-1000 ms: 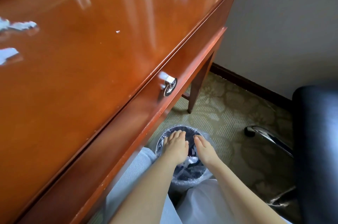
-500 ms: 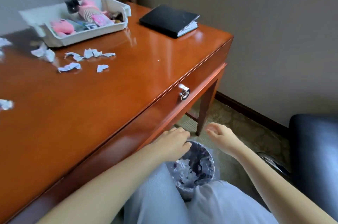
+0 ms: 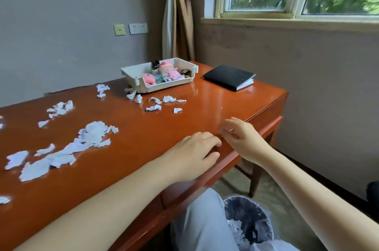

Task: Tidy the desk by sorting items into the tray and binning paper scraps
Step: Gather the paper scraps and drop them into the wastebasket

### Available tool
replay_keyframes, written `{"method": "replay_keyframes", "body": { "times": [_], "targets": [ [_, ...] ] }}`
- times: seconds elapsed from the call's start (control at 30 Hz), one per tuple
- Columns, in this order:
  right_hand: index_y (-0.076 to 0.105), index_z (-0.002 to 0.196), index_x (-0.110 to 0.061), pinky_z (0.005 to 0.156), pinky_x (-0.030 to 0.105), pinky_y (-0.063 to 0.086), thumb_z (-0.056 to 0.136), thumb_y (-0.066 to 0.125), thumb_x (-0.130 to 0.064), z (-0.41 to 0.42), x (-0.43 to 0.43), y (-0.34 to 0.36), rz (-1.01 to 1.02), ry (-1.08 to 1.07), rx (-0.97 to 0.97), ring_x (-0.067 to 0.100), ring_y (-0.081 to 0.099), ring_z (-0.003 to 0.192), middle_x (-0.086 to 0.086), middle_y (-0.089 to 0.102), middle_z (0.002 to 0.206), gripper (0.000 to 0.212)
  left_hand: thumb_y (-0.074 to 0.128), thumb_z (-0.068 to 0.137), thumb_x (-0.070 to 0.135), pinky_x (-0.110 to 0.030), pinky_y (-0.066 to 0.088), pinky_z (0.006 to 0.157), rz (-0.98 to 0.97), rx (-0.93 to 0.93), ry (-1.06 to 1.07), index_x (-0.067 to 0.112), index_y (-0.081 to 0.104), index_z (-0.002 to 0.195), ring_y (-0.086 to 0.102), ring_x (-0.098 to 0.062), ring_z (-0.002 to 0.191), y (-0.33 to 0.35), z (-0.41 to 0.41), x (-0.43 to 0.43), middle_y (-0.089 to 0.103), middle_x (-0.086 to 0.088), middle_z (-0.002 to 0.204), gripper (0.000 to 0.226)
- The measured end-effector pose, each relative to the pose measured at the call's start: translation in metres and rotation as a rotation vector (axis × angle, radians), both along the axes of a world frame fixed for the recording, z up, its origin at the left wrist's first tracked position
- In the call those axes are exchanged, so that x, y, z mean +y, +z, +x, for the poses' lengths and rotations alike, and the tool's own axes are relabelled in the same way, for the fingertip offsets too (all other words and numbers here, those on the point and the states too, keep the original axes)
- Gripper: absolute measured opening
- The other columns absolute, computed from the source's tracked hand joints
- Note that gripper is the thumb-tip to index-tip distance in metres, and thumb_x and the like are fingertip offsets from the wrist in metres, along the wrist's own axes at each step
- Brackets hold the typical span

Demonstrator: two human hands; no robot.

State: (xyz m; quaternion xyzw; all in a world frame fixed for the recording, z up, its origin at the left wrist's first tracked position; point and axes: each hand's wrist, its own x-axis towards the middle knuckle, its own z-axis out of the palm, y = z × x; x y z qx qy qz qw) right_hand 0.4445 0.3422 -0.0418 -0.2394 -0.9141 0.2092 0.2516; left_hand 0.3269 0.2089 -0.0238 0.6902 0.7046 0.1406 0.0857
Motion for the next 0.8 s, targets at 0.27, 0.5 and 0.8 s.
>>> {"method": "replay_keyframes", "body": {
  "times": [0.27,0.5,0.8],
  "targets": [
    [0.051,0.125,-0.023,0.1,0.034,0.036,0.093,0.05,-0.025,-0.082,-0.024,-0.01,0.059,0.085,-0.115,0.023,0.041,0.12,0.002,0.048,0.131,0.033,0.037,0.097,0.04,-0.034,0.025,0.112,0.131,0.153,0.565,0.028,0.043,0.132,0.035,-0.012,0.132,0.0,-0.071,-0.05,0.041,0.009,0.141,0.038],
    [0.031,0.139,-0.032,0.115,0.044,0.016,0.089,0.049,-0.048,-0.141,-0.016,-0.019,0.153,0.02,-0.254,0.023,0.015,0.143,0.001,0.023,0.153,0.055,0.033,0.096,0.046,-0.041,0.017,0.116,0.096,0.266,0.882,0.028,0.03,0.142,0.02,-0.02,0.142,-0.026,-0.126,-0.084,0.024,0.002,0.154,0.049],
    [0.007,0.148,-0.033,0.115,0.055,0.008,0.076,0.039,-0.078,-0.207,0.016,-0.019,0.075,-0.228,-0.352,0.037,-0.009,0.145,0.009,-0.008,0.159,0.091,0.026,0.09,0.064,-0.053,0.014,0.114,-0.002,0.242,1.122,0.029,0.009,0.149,0.005,-0.031,0.146,-0.03,-0.177,-0.073,0.006,-0.004,0.159,0.07]
  ]
}}
